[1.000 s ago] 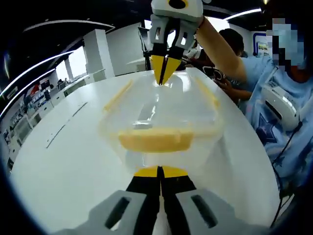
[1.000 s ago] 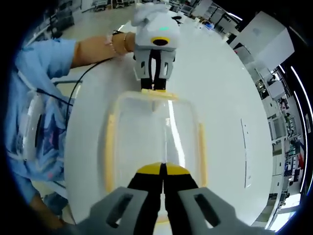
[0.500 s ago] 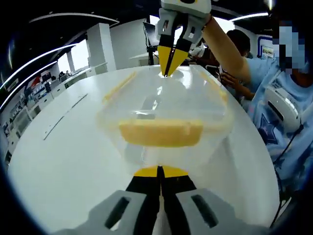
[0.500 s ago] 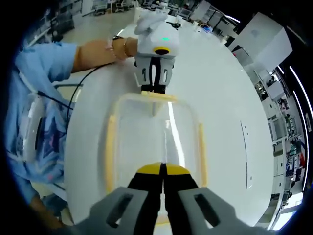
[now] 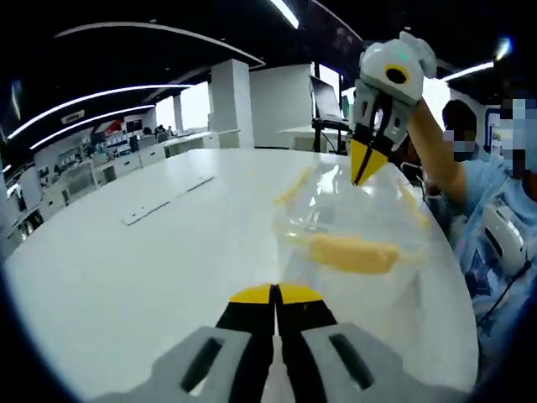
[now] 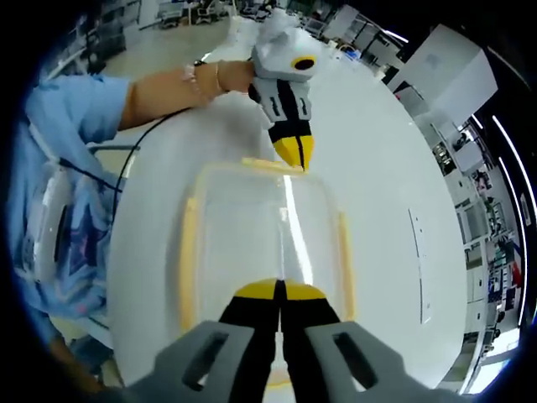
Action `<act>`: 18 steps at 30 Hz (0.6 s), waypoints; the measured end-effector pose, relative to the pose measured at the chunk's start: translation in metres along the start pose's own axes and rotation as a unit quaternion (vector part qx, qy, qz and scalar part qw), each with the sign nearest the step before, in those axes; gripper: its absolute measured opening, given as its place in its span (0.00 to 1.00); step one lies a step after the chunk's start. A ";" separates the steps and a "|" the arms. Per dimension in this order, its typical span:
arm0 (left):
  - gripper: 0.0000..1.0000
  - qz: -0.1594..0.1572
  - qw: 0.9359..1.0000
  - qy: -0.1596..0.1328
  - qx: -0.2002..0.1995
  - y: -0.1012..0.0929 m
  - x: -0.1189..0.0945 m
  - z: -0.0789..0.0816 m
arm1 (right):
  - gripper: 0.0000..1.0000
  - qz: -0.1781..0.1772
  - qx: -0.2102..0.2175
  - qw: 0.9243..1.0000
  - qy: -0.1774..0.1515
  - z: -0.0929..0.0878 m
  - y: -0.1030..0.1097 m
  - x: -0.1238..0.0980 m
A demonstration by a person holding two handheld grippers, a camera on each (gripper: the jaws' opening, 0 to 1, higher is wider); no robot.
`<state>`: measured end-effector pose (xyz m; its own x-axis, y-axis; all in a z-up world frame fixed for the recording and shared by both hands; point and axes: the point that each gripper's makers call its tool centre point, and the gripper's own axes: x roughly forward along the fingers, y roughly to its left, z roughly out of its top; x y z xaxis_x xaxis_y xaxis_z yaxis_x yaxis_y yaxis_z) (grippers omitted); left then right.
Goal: Snap each plastic latch of the storage box into its locked position after aligning the lid with the box until every specified latch is closed and the lid sits flush.
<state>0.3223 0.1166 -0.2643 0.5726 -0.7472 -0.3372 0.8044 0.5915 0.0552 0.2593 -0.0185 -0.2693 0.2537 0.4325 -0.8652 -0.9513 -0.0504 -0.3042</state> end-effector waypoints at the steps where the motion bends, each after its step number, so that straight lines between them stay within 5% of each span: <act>1: 0.00 0.005 1.000 -0.008 0.004 0.001 -0.001 0.007 | 0.00 -0.002 -0.002 1.000 0.002 0.000 0.000 0.000; 4: 0.00 -0.019 0.999 -0.041 0.024 -0.019 -0.004 0.042 | 0.00 -0.005 -0.005 1.000 0.004 0.001 0.001 0.000; 7: 0.00 -0.035 0.998 -0.037 0.041 -0.032 0.000 0.057 | 0.00 -0.008 -0.006 1.000 0.003 0.001 0.002 0.000; 18: 0.00 -0.136 0.989 0.025 0.057 -0.088 0.027 0.070 | 0.00 -0.013 -0.011 1.000 -0.006 0.002 0.002 0.000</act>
<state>0.2783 0.0231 -0.2120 0.3265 -0.8561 -0.4006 0.9417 0.3311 0.0599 0.2571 -0.0163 -0.2691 0.2768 0.4441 -0.8521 -0.9402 -0.0580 -0.3356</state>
